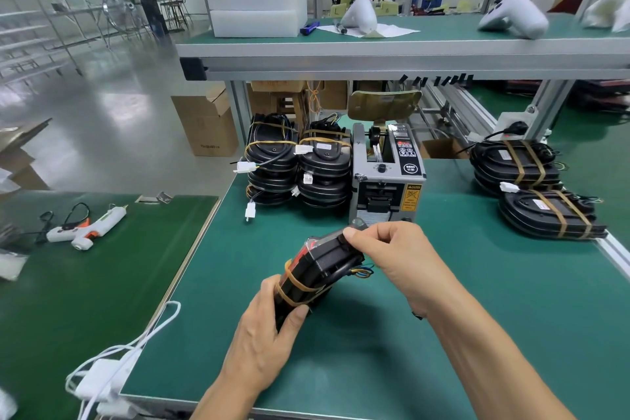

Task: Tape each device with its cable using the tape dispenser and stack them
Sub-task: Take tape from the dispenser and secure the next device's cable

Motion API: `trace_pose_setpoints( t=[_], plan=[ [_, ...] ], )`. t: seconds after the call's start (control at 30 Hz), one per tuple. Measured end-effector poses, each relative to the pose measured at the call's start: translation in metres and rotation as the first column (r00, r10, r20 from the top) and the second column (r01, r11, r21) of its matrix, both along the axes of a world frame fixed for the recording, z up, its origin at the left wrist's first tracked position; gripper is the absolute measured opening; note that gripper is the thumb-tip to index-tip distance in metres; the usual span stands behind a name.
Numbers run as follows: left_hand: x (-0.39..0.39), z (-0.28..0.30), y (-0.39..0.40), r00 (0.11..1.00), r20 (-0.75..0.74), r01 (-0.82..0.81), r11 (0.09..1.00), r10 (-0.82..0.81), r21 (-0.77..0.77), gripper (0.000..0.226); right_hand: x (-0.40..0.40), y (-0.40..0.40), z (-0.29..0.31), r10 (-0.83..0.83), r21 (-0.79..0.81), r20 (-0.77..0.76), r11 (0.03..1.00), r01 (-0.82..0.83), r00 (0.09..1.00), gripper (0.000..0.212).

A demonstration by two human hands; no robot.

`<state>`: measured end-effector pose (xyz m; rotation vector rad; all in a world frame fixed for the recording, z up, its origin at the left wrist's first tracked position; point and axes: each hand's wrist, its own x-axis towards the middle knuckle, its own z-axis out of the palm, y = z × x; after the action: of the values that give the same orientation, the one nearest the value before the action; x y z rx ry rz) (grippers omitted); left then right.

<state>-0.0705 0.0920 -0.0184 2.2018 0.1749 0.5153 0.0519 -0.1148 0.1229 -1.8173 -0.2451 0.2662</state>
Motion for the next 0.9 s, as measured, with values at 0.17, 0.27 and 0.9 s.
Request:
trace_pose_setpoints(
  t=[0.17,0.27,0.9],
  plan=[
    [0.000,-0.001,0.000,1.000,0.008,0.006,1.000,-0.006,-0.005,0.043,0.001,-0.003,0.001,0.070,0.042,-0.035,0.997,-0.069,0.997,0.018],
    [0.000,-0.002,0.000,1.000,0.010,0.010,1.000,-0.010,-0.003,0.042,0.002,-0.002,0.000,0.060,0.064,-0.033,0.996,-0.057,0.998,0.017],
    [0.000,0.001,-0.001,1.000,-0.027,0.003,0.999,-0.004,-0.053,0.048,0.003,0.003,-0.046,0.010,0.400,0.049,0.916,-0.029,0.999,0.045]
  ],
)
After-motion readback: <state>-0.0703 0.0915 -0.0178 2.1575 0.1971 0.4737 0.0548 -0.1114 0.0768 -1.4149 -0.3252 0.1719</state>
